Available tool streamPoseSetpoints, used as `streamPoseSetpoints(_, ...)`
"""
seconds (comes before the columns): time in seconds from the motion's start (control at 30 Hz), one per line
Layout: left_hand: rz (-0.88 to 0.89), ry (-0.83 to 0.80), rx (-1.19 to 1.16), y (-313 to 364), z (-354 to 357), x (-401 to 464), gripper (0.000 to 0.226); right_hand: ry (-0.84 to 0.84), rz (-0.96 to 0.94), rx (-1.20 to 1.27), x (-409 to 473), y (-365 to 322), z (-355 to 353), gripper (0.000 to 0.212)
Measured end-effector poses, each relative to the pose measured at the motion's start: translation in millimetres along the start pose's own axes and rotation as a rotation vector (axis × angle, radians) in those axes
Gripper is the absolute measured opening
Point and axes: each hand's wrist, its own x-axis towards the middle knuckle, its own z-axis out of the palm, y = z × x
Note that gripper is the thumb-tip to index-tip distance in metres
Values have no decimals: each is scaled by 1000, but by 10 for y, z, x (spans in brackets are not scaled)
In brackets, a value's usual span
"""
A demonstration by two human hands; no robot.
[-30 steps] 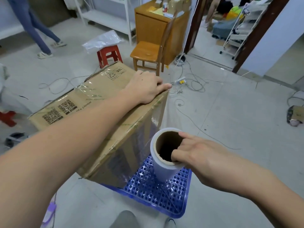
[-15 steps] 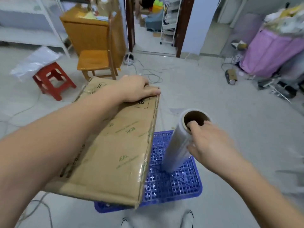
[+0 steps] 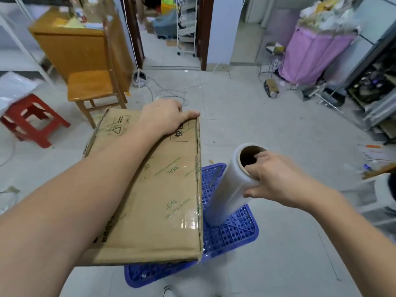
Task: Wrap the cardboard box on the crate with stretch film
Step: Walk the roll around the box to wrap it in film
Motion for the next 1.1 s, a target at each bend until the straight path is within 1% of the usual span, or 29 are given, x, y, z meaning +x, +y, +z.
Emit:
streamPoseSetpoints(0.1, -17, 3, -15, 37, -4, 12, 75, -26, -132, 22, -110, 36, -81, 42)
streamPoseSetpoints(0.17, -22, 6, -27, 27, -2, 11, 76, -65, -191, -37, -133, 20, -94, 39)
streamPoseSetpoints(0.27, -17, 8, -41, 26, 31, 6, 79, -117, -219, -81, -155, -75, -30, 24)
streamPoseSetpoints(0.33, -22, 6, -40, 22, 46, 4, 79, -114, -213, -76, -169, -192, 4, 16)
streamPoseSetpoints(0.37, -25, 8, -35, 14, 49, 1, 79, -102, -198, -66, -166, -267, 17, 15)
streamPoseSetpoints(0.4, -26, 13, -25, 5, 55, 0, 79, -83, -186, -57, -152, -358, 12, 20)
streamPoseSetpoints(0.47, -21, 25, 3, -4, 76, -1, 82, -32, -129, -67, -109, -579, 11, 51)
streamPoseSetpoints(0.5, -16, 28, 18, -11, 86, 0, 84, -11, -98, -54, -88, -670, 27, 60)
streamPoseSetpoints(0.53, -11, 28, 29, -18, 96, 2, 85, 8, -80, -35, -81, -731, 49, 59)
streamPoseSetpoints(0.63, -6, 29, 44, -29, 108, 18, 89, 21, -58, 42, -121, -651, 73, 39)
streamPoseSetpoints(0.7, -3, 29, 51, -12, 109, 35, 90, -20, -114, 94, -200, -456, 70, 31)
streamPoseSetpoints(0.73, -1, 30, 53, -6, 116, 41, 91, -17, -179, 59, -227, -352, 81, 29)
streamPoseSetpoints(0.77, 0, 31, 54, -3, 123, 49, 91, -24, -228, 22, -261, -273, 91, 32)
streamPoseSetpoints(0.83, 4, 43, 64, -12, 139, 65, 94, -51, -222, -6, -328, -229, 92, 43)
streamPoseSetpoints(0.87, 8, 45, 70, -12, 146, 70, 95, -66, -196, -24, -351, -277, 100, 43)
streamPoseSetpoints(0.9, 10, 43, 71, -2, 143, 71, 94, -66, -175, -49, -368, -348, 115, 39)
streamPoseSetpoints(0.93, 8, 38, 67, 8, 141, 72, 92, -20, -144, -83, -369, -435, 147, 31)
streamPoseSetpoints(0.97, 1, 32, 60, 19, 135, 71, 91, 37, -88, -106, -358, -521, 180, 32)
streamPoseSetpoints(1.0, -11, 29, 53, 15, 128, 73, 91, 111, -22, -96, -342, -618, 187, 44)
streamPoseSetpoints(1.03, -28, 31, 49, -1, 124, 79, 91, 172, 4, -65, -316, -696, 209, 52)
streamPoseSetpoints(1.07, -45, 35, 47, -26, 128, 90, 91, 222, 24, -39, -292, -734, 228, 53)
streamPoseSetpoints(1.1, -61, 40, 44, -51, 133, 98, 91, 209, 45, -13, -289, -750, 244, 50)
